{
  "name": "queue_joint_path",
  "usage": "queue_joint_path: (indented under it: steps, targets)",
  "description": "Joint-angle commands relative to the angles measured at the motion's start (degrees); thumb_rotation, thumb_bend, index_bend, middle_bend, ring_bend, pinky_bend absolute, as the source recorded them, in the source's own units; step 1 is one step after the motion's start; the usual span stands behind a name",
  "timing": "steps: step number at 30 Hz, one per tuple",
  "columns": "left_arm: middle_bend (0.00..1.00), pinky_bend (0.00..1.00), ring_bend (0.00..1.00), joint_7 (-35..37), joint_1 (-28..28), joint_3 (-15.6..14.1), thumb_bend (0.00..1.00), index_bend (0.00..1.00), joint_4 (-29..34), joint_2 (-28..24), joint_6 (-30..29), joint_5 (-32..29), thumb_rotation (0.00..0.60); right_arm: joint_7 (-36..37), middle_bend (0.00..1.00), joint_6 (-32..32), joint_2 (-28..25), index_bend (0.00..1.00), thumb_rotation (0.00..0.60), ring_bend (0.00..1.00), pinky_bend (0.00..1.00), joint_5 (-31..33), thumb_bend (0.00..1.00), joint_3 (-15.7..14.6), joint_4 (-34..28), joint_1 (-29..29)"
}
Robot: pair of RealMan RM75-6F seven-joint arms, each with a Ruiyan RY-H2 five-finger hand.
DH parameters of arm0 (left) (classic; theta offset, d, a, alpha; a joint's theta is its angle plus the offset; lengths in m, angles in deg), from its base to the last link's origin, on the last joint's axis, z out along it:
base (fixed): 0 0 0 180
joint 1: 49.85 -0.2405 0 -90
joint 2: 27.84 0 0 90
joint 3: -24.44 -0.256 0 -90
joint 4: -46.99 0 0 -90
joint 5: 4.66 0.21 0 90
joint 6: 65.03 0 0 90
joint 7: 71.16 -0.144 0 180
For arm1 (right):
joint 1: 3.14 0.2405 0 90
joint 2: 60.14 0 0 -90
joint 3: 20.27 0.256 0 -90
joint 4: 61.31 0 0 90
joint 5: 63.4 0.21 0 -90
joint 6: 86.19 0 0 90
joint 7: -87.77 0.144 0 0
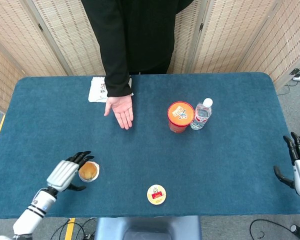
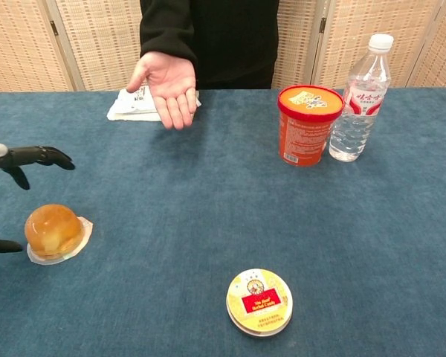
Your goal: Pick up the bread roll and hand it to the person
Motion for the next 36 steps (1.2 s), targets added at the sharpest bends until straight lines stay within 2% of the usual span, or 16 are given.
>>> queue_joint_path:
  steps: [1,4,7,16,24,28,33,36]
  targets:
    - [0.12,0.33,0.13,-1.0,1.9,0.4,0.18,0.17,-0.7,2.2,1.9,-1.7,0.600,6.0,0.00,1.8,-2.6,0.00,0.600,0.00,0.00,-2.9,0.26,-1.0,-0.6,-1.5]
    - [0.12,0.33,0.13,-1.1,2.8,0.4,0.18,0.17,-1.7,3.3,2.8,-2.6,0.600,11.3,0.00,5.8,-4.1,0.00,0.600,0.00,0.00,-5.8,0.26,-1.6,0.2,-3.5]
    - [0.13,0.35,0.14,-0.3,3.6,0.4,0.18,0.18,-3.4,4.6,3.5,-3.3,0.600,13.1,0.00,8.6,-4.1,0.00,0.600,0.00,0.00,-7.3,0.26,-1.9,1.3,-4.8]
    - [0.18,0.37,0.16,3.4,5.3,-0.5,0.18,0.23,-10.8,7.7,4.9,-3.1,0.600,11.4,0.00,9.1,-3.4,0.00,0.600,0.00,0.00,-8.1,0.26,-2.2,1.5,-5.4]
    - [0.21,0.37,0.17,5.6,5.4,-1.5,0.18,0.25,-14.3,7.8,4.2,-2.7,0.600,9.6,0.00,7.5,-3.1,0.00,0.600,0.00,0.00,-7.5,0.26,-1.9,1.1,-4.8]
    - [0.31,0.41,0.24,7.8,4.9,-2.1,0.18,0.32,-16.2,7.8,3.0,-2.0,0.600,9.0,0.00,7.1,-2.9,0.00,0.600,0.00,0.00,-7.3,0.26,-1.7,0.9,-4.6]
    - [0.53,0.56,0.41,9.7,4.7,-2.9,0.22,0.49,-17.6,8.5,1.2,0.1,0.600,8.2,0.00,6.9,-2.6,0.00,0.600,0.00,0.00,-6.9,0.26,-1.4,0.7,-4.5]
    - [0.58,0.60,0.45,10.4,4.4,-3.3,0.23,0.54,-18.0,9.0,-0.2,1.2,0.600,8.0,0.00,7.3,-2.5,0.00,0.600,0.00,0.00,-7.3,0.26,-1.4,0.7,-4.7]
